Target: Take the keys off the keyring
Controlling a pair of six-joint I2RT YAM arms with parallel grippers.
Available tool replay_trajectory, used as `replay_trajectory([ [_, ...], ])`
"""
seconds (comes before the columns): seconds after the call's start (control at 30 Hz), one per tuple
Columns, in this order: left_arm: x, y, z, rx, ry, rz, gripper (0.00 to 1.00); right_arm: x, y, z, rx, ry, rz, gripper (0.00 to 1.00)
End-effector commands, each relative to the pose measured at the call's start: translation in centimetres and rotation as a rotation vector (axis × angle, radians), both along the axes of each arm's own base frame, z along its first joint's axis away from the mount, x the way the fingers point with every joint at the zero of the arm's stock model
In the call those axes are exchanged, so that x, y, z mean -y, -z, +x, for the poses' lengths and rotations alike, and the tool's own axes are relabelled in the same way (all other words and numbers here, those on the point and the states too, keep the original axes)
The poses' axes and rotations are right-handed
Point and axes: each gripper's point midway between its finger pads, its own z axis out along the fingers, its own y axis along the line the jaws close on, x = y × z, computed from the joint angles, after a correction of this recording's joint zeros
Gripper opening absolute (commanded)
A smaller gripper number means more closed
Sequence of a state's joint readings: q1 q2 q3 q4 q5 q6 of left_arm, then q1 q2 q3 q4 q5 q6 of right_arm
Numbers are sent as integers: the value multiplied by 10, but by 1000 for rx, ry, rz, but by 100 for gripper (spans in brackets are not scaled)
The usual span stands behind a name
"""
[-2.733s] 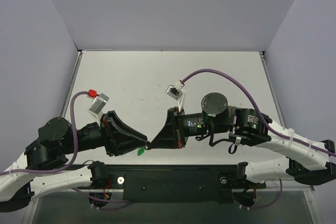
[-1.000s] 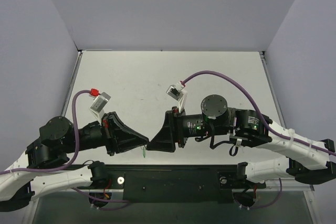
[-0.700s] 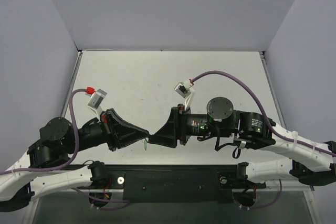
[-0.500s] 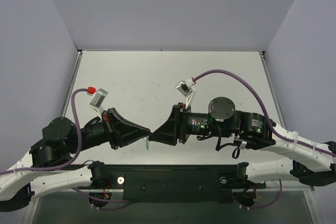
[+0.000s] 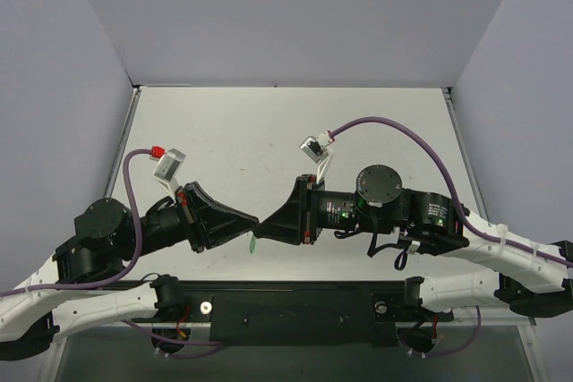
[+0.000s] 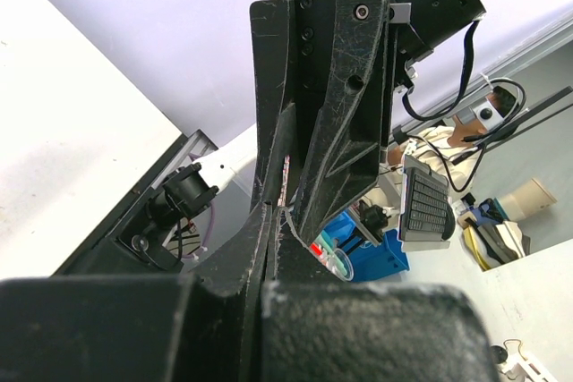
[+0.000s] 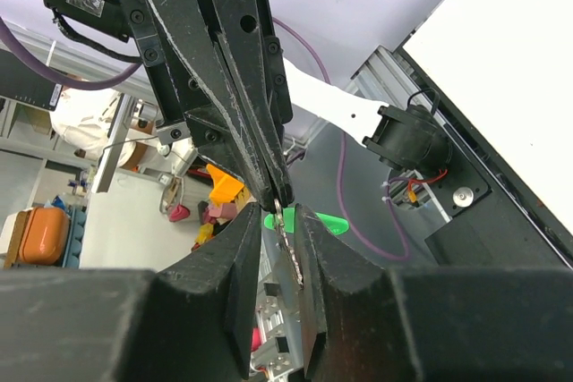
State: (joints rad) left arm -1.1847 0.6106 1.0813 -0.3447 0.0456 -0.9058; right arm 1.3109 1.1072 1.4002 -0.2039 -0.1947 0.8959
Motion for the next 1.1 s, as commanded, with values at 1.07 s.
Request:
replay_trajectory([
  [1.07,5,-16,8,12,-32,-31,0,-3,6,-5,35,-20,-8,8],
])
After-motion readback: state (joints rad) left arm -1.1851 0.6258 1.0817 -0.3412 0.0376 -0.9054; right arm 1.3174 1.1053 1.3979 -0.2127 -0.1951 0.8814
